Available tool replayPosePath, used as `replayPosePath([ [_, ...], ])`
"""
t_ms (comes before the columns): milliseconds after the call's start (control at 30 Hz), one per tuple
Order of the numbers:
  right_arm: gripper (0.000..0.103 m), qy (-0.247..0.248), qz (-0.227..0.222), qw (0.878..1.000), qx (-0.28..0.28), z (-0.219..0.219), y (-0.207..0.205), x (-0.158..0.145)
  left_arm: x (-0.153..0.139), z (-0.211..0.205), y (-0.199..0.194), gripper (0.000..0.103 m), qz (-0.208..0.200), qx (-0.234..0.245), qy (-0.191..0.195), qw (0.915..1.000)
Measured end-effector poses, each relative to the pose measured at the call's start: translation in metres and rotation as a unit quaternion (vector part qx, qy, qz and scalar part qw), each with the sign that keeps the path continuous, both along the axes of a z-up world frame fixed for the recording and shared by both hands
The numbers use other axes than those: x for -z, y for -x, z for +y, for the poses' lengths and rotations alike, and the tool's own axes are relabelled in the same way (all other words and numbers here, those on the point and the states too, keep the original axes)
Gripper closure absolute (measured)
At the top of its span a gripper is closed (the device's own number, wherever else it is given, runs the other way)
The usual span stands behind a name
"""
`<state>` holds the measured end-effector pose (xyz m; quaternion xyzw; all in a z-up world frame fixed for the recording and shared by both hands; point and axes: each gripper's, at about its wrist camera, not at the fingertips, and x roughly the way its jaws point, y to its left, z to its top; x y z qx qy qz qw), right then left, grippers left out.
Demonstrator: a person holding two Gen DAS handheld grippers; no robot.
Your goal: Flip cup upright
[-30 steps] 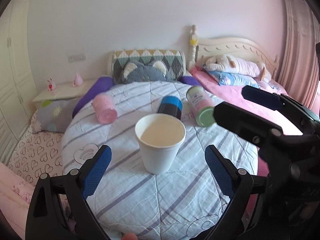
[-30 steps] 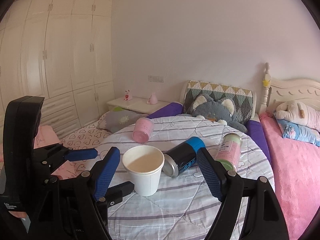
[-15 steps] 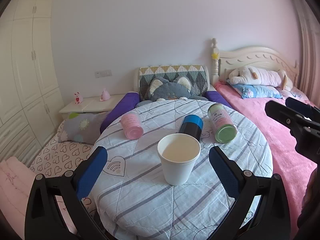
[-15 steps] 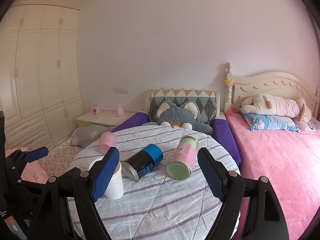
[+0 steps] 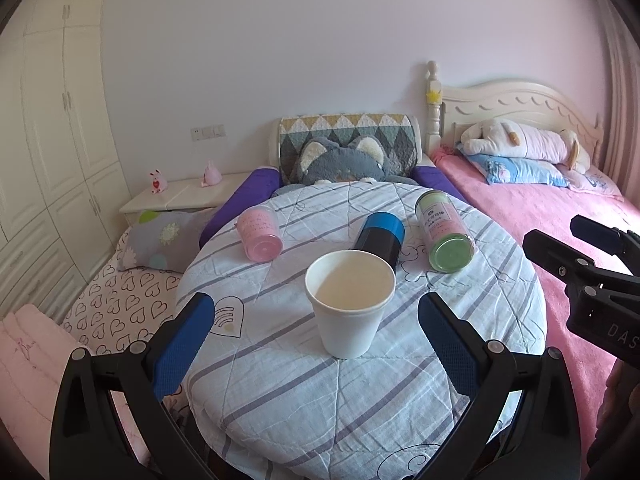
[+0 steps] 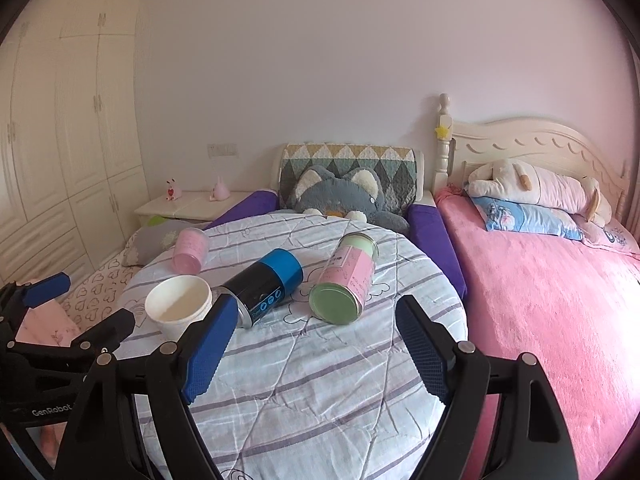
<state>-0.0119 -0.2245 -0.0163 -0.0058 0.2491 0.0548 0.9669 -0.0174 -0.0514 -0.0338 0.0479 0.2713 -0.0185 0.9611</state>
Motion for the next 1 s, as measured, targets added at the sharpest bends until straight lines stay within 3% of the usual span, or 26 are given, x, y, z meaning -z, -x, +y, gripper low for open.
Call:
replayPosePath([
  [567,0.021,-0.004,0.006,1.0,-0.007,0.002,-0.002,0.001,0.005,-0.001,-0.003,0.0,0.01,0.002,0.001,0.9999],
  [1000,0.021,-0.005,-0.004,1.0,-0.023,0.007,-0.003,0.001,0.005,0.009,-0.001,0.0,-0.012,-0.015,0.014,0.9997],
])
